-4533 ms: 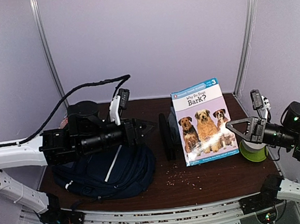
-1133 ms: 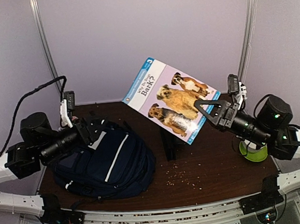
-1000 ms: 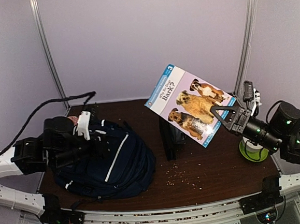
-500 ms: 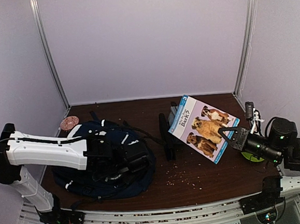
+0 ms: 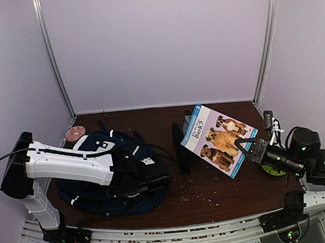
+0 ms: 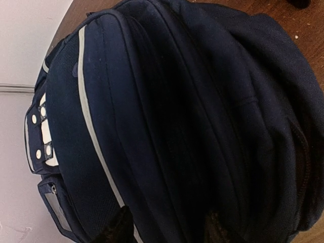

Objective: Pack the student bag
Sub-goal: Place the book in the student bag.

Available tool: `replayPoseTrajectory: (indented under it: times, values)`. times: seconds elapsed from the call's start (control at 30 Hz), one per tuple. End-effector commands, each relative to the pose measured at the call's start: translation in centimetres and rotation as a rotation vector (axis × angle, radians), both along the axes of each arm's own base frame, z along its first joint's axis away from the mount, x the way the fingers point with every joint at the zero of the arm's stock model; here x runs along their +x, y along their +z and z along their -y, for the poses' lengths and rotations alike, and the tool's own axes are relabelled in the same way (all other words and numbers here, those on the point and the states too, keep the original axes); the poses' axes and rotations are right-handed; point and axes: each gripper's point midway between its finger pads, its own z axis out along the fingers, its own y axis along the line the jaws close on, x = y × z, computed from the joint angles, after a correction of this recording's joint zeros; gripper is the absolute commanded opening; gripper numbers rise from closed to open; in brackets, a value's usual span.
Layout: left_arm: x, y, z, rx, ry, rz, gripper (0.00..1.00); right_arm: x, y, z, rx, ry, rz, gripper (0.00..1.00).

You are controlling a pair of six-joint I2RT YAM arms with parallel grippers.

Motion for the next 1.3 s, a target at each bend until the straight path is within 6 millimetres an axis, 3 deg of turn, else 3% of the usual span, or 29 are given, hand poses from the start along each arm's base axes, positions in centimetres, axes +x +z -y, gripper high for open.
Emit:
replayPoseTrajectory:
  times: [0.0,0.17,0.33,0.37,0.57,0.7,0.97,1.13,1.27]
  values:
    - [1.1,0.0,-1.0,0.005,0.038,0.035,0.74,-0.1,2.3,-0.4,0.078,0.018,0.035,0.0]
    - [1.6,0.7,-1.6,-0.02,0.058,0.054,0.42,-0.1,2.5,-0.9,0.084,0.032,0.038,0.0]
    - [2.0,4.3,-1.8,-0.128,0.072,0.104,0.02,-0.5,3.3,-2.2,0.09,0.09,0.04,0.0]
    - [2.1,5.6,-2.0,-0.159,0.084,0.126,0.0,-0.6,3.5,-2.6,0.098,0.108,0.038,0.0]
    - [2.8,12.8,-4.8,-0.381,0.155,0.233,0.0,-1.3,4.0,-5.1,0.181,0.208,-0.024,0.0]
    - [2.9,15.9,-6.8,-0.559,0.179,0.277,0.0,-1.9,4.1,-7.0,0.29,0.282,-0.083,0.0]
    - [2.5,18.2,-9.7,-0.761,0.222,0.336,0.0,-2.1,2.4,-10.8,0.321,0.364,-0.205,0.0]
    - [2.4,19.1,-9.8,-0.843,0.227,0.353,0.0,-2.7,0.5,-14.4,0.269,0.432,-0.296,0.0]
    - [2.5,19.6,-9.6,-0.869,0.228,0.361,0.0,-3.4,0.0,-17.2,0.259,0.504,-0.347,0.0]
